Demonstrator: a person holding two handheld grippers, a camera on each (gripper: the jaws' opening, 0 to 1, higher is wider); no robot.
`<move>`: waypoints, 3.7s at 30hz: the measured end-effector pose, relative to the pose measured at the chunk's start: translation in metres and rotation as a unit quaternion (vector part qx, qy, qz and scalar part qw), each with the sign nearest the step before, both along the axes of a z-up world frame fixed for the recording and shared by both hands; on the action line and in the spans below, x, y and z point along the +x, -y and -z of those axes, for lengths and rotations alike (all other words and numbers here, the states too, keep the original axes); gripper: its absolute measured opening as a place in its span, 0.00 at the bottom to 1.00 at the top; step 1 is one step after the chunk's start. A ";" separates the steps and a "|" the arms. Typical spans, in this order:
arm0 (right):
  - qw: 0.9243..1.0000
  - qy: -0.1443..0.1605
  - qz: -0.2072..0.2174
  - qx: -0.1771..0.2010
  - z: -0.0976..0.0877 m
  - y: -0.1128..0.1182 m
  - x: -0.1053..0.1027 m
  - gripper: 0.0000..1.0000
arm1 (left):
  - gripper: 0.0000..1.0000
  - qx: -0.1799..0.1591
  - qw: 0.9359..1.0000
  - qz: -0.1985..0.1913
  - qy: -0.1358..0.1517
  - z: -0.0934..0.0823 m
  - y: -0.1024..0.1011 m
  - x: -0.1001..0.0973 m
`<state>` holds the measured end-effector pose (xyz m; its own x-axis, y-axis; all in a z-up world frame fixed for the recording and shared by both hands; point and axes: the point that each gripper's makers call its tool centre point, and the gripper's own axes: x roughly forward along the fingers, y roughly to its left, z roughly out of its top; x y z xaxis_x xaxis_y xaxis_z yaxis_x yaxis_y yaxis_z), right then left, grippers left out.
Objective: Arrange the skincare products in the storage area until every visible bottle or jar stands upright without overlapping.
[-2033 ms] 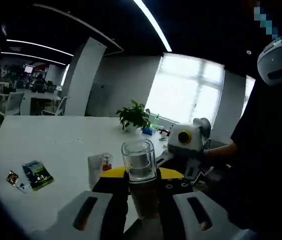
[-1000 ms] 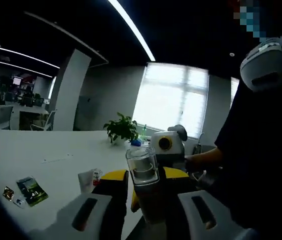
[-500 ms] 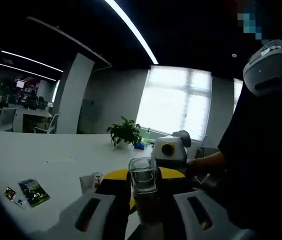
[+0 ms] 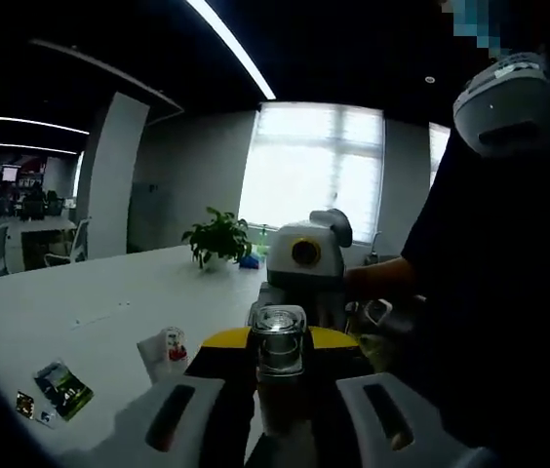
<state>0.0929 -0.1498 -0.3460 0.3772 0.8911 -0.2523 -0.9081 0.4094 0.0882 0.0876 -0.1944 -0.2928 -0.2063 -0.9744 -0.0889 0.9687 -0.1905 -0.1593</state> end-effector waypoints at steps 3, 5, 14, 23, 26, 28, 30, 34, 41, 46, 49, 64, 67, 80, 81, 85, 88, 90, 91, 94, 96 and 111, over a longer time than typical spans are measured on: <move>1.000 0.002 -0.005 0.000 0.002 -0.002 -0.002 0.12 | 0.15 0.002 1.000 0.005 -0.002 0.001 -0.001 -0.001; 1.000 0.003 -0.003 0.002 0.003 -0.001 -0.001 0.11 | 0.15 0.003 1.000 0.006 -0.004 0.003 -0.002 -0.002; 1.000 0.015 0.010 0.000 0.007 0.002 0.005 0.10 | 0.17 -0.013 1.000 -0.018 -0.019 0.006 -0.004 0.004; 1.000 0.010 0.027 -0.004 0.021 0.008 0.014 0.10 | 0.29 -0.027 0.995 -0.086 -0.039 0.014 -0.016 0.027; 0.999 -0.005 0.052 0.004 0.030 0.015 0.021 0.10 | 0.35 -0.021 0.992 -0.112 -0.046 0.024 -0.020 0.033; 0.998 -0.008 0.068 0.005 0.034 0.021 0.025 0.10 | 0.42 -0.015 0.990 -0.130 -0.047 0.032 -0.021 0.037; 0.996 -0.014 0.083 0.006 0.040 0.028 0.028 0.10 | 0.49 0.001 0.987 -0.153 -0.050 0.044 -0.024 0.042; 0.993 -0.021 0.117 0.016 0.045 0.044 0.036 0.10 | 0.70 0.024 0.982 -0.183 -0.043 0.064 -0.027 0.048; 0.985 -0.030 0.167 0.014 0.060 0.073 0.042 0.10 | 0.91 0.040 0.974 -0.219 -0.047 0.081 -0.034 0.058; 0.980 -0.031 0.198 0.009 0.068 0.090 0.042 0.10 | 0.98 0.056 0.972 -0.224 -0.041 0.092 -0.033 0.059; 0.978 -0.030 0.208 0.007 0.072 0.098 0.040 0.10 | 0.99 0.066 0.972 -0.223 -0.035 0.097 -0.030 0.058; 0.959 -0.032 0.281 -0.024 0.107 0.148 0.044 0.11 | 0.99 0.110 0.964 -0.239 -0.033 0.139 -0.028 0.059; 0.956 -0.034 0.289 -0.027 0.115 0.157 0.048 0.11 | 0.99 0.105 0.962 -0.248 -0.034 0.139 -0.030 0.064; 0.955 -0.029 0.291 -0.053 0.151 0.182 0.062 0.11 | 0.98 0.090 0.956 -0.277 -0.028 0.142 -0.025 0.079; 0.955 -0.030 0.290 -0.052 0.154 0.186 0.063 0.11 | 0.98 0.090 0.956 -0.277 -0.029 0.143 -0.025 0.079; 0.957 -0.036 0.284 -0.049 0.165 0.189 0.068 0.11 | 0.98 0.093 0.953 -0.286 -0.025 0.144 -0.026 0.080; 0.961 -0.037 0.266 -0.063 0.180 0.187 0.073 0.11 | 0.98 0.093 0.952 -0.290 -0.023 0.144 -0.026 0.082; 0.963 -0.032 0.261 -0.065 0.188 0.186 0.076 0.11 | 0.97 0.096 0.952 -0.291 -0.019 0.146 -0.026 0.082; 0.963 -0.030 0.261 -0.065 0.191 0.186 0.078 0.11 | 0.97 0.098 0.950 -0.294 -0.017 0.147 -0.027 0.083; 0.963 -0.021 0.261 -0.062 0.198 0.186 0.082 0.11 | 0.97 0.095 0.949 -0.302 -0.016 0.148 -0.029 0.087; 0.964 -0.013 0.259 -0.055 0.202 0.185 0.085 0.11 | 0.97 0.090 0.947 -0.309 -0.020 0.147 -0.031 0.089; 0.966 0.002 0.254 -0.048 0.215 0.179 0.084 0.11 | 0.96 0.095 0.943 -0.319 -0.028 0.150 -0.030 0.092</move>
<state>0.1771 -0.3290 -0.5613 0.7610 0.5636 -0.3212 -0.5883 0.8083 0.0244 0.1795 -0.1642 -0.4424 0.4070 -0.8693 -0.2804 0.8652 0.4654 -0.1868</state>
